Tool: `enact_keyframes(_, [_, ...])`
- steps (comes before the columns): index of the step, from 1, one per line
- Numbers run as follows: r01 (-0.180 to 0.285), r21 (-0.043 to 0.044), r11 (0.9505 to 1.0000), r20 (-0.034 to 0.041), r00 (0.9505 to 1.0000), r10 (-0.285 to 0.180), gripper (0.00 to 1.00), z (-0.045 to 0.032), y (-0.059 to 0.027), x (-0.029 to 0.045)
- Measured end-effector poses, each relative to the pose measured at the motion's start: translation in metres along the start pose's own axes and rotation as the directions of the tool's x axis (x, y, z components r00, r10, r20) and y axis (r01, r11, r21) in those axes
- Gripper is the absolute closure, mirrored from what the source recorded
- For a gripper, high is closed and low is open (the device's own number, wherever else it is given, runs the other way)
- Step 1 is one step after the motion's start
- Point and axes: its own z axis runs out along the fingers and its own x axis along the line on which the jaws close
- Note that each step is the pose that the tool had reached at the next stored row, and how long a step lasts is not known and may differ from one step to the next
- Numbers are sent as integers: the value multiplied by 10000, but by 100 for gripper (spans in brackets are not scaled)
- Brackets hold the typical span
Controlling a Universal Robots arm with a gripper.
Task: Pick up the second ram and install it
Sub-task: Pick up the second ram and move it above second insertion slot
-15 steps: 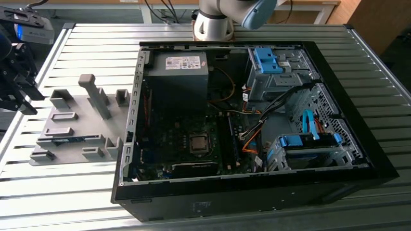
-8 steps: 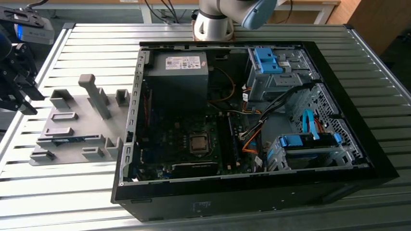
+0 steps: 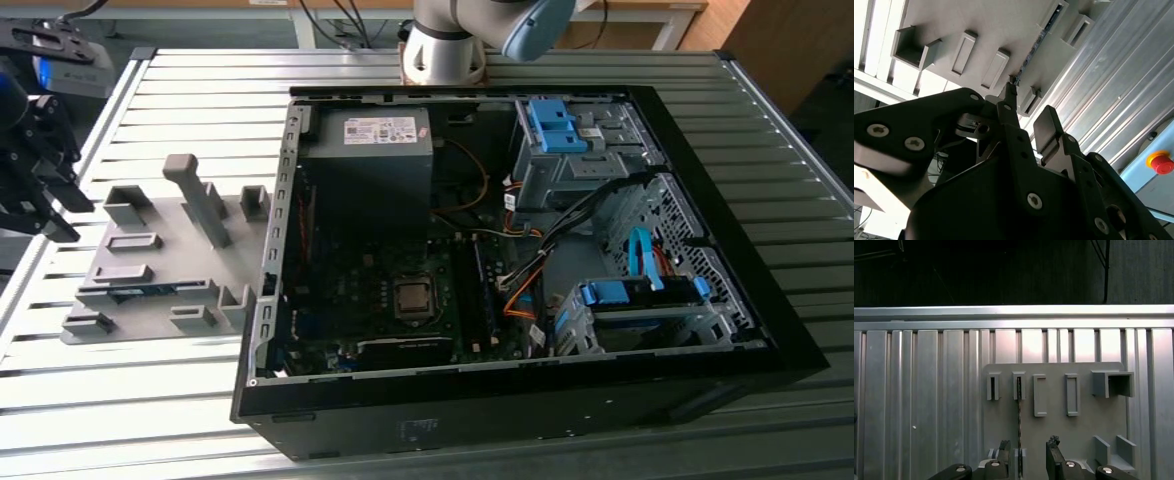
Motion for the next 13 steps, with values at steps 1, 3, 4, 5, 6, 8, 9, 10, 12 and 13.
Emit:
enact_keyframes(1, [-1, 0, 10000, 0, 10000, 1, 58, 17, -1, 0])
enact_keyframes(3, [-69, 1, 10000, 1, 10000, 69, 58, 53, -1, 1])
enact_keyframes(4, [-140, 1, 9999, 1, 9999, 140, 58, 71, -1, 1])
enact_keyframes(5, [-234, 2, 9997, 3, 9997, 234, 58, 89, -2, 1])
enact_keyframes(6, [-335, 2, 9994, 5, 9994, 335, 58, 108, -1, 1])
enact_keyframes(8, [-418, 3, 9991, 6, 9991, 418, 58, 144, -2, 1])
enact_keyframes(9, [-418, 4, 9991, 7, 9991, 418, 58, 163, -3, 2])
enact_keyframes(10, [-419, 4, 9991, 7, 9991, 419, 58, 181, -3, 2])
enact_keyframes(12, [-419, 4, 9991, 7, 9991, 419, 58, 214, -3, 2])
enact_keyframes(13, [-418, 2, 9991, 5, 9991, 418, 58, 215, -4, 2])
